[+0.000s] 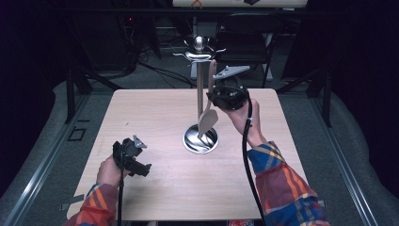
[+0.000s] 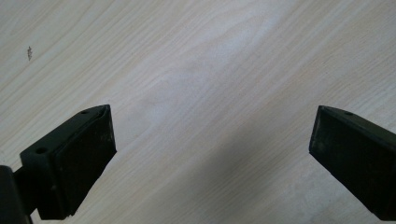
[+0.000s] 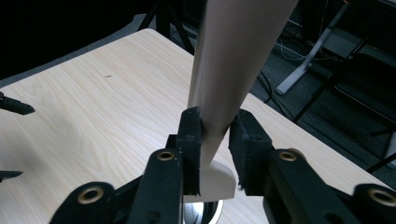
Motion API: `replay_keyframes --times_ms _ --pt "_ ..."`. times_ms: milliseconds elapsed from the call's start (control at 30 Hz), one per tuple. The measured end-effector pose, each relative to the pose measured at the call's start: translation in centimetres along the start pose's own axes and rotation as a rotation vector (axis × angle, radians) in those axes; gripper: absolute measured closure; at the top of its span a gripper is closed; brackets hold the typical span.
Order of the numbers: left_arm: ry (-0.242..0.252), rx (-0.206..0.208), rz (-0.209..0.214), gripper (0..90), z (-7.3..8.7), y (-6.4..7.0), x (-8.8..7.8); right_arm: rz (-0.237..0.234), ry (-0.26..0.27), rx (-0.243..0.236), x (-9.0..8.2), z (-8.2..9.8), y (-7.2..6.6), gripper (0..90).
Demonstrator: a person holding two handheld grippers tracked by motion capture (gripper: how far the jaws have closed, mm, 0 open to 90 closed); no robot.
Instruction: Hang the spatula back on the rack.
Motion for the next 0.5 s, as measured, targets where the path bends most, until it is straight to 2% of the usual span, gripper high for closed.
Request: replay_keyframes --times_ms 233,300,500 --pt "0.002 -0.001 -0.002 0.1 0.0 -0.1 0.0 -0.010 -0.019 -0.012 -0.3 0.6 -0.1 57.0" --pt "0.001 -0.001 -0.002 0.1 0.0 -0.1 0.0 -0.011 -0.026 -0.022 -0.5 0.9 -0.1 47.9" --pt "0.002 -0.001 -0.002 0.0 0.0 -0.1 0.0 -0.035 -0.038 -0.011 -1.4 2.1 0.0 29.6"
Point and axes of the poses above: each handheld gripper's, and its own axes: x roughly forward along the jaws, z roughly out of its underside, y roughly to its right, the point moved 5 cm from there along x, roughly forward along the jaws, and after that the axes turned 12 degrees about z, right-handed, at the moved point
